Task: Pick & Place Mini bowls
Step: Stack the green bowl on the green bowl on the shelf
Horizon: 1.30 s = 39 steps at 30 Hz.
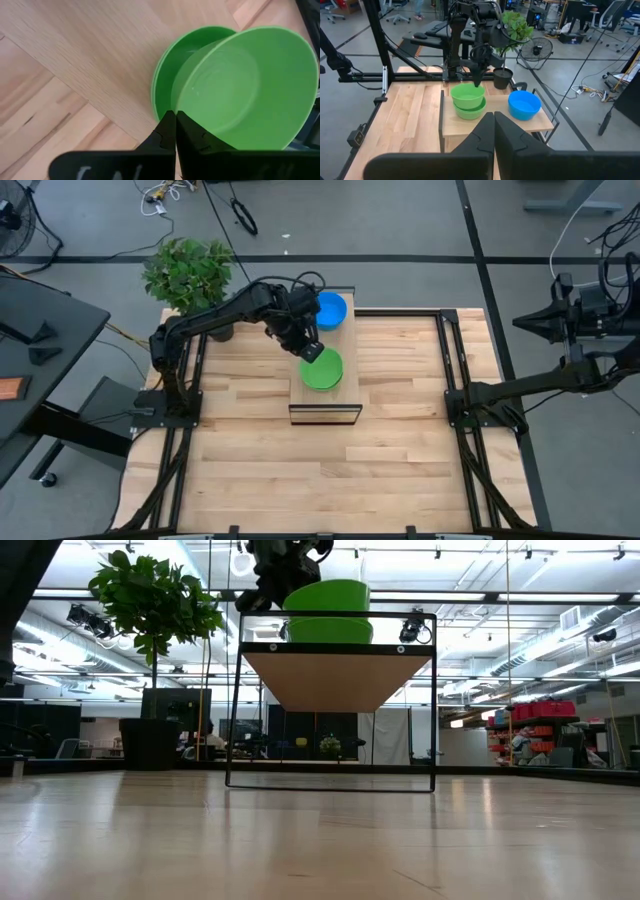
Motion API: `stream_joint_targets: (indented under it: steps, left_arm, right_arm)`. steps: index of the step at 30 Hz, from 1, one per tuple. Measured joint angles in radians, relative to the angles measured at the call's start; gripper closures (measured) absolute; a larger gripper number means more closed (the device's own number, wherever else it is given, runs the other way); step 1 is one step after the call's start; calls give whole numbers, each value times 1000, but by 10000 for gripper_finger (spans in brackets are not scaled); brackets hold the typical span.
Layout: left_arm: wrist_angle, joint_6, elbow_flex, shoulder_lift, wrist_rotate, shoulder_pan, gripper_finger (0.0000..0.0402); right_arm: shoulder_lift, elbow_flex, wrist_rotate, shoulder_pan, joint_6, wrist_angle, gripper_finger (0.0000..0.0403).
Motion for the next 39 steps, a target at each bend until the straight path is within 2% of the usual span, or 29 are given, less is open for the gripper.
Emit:
stream_joint_targets:
  steps: [18,30,39]
  left_arm:
    - [1,20,0,0,-23,0,399]
    - [16,29,0,0,-23,0,330]
    - [22,55,0,0,10,1,308]
  right_arm:
    - [0,0,0,0,0,0,396]
    - [0,0,0,0,0,0,396]
    - [0,0,0,0,0,0,396]
